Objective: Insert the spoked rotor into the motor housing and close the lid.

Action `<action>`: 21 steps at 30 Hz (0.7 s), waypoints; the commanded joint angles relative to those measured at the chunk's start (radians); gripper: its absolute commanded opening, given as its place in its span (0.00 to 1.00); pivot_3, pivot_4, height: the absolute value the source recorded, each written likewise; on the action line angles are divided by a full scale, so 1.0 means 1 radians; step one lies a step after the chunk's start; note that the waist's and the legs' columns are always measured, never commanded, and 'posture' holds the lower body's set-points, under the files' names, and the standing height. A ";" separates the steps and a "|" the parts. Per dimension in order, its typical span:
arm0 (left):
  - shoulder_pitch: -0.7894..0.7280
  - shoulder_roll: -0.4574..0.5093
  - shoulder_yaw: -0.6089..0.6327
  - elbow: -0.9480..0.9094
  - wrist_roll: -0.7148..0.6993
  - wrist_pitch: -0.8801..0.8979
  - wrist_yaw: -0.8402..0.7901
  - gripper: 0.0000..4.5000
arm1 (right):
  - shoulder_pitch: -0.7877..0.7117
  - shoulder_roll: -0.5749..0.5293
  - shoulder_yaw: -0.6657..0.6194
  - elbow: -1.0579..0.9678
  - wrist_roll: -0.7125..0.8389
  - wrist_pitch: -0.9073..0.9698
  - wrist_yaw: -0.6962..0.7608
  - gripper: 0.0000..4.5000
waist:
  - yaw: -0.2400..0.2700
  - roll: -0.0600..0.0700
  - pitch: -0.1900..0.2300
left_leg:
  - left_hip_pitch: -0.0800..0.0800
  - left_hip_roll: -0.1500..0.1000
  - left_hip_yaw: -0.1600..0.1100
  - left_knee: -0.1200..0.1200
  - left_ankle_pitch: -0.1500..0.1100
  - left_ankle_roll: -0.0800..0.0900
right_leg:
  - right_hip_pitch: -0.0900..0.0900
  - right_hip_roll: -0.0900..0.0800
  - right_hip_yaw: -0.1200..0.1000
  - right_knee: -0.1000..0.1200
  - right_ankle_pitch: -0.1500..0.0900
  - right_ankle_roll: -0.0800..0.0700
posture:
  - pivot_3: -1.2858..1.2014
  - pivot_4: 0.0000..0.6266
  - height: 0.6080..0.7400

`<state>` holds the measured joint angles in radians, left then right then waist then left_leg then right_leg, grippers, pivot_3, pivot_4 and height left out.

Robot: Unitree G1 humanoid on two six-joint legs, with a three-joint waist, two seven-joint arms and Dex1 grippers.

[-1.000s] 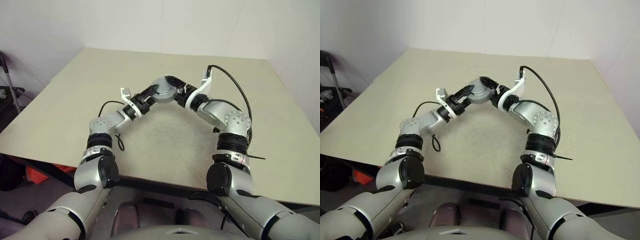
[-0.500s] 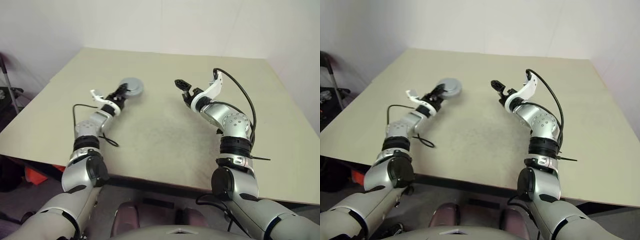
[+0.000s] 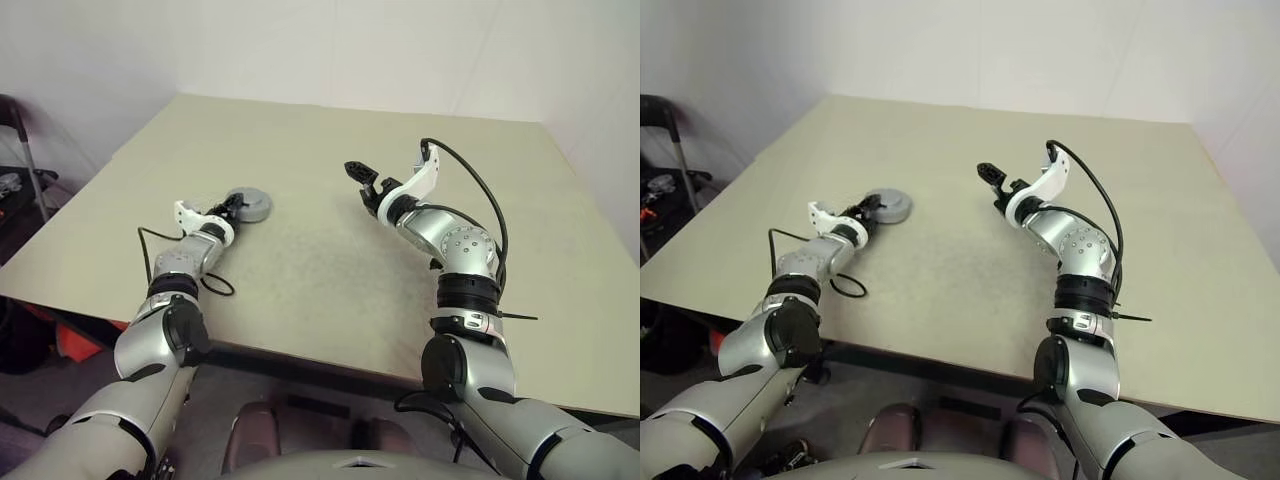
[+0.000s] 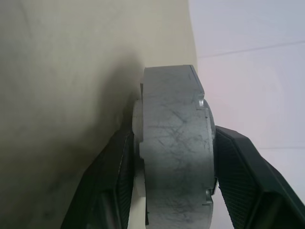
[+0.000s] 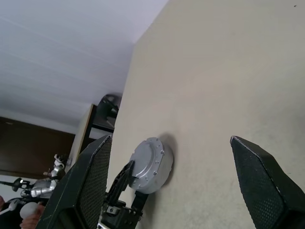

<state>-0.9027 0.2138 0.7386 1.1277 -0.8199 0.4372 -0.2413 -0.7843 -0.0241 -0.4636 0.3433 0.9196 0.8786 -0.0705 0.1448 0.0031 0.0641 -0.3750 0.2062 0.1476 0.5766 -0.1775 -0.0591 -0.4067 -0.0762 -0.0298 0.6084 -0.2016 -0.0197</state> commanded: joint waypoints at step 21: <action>-0.034 0.117 -0.342 -0.159 0.367 -0.334 -0.168 0.83 | 0.097 -0.238 0.346 -0.119 -0.444 -0.371 0.336 1.00 | 0.016 -0.002 0.001 | -0.001 -0.001 0.000 0.001 0.000 -0.001 | 0.002 -0.003 -0.001 -0.001 0.001 0.001 | 0.52 0.00 1.00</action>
<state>-0.9237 0.3388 0.4603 1.0516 -0.5056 0.1485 -0.3465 -0.6854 -0.2326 -0.1339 0.2752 0.5323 0.5866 0.2222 0.1613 0.0009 0.0648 -0.3767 0.2051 0.1473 0.5789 -0.1770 -0.0600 -0.4048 -0.0794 -0.0310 0.6079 -0.2004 -0.0182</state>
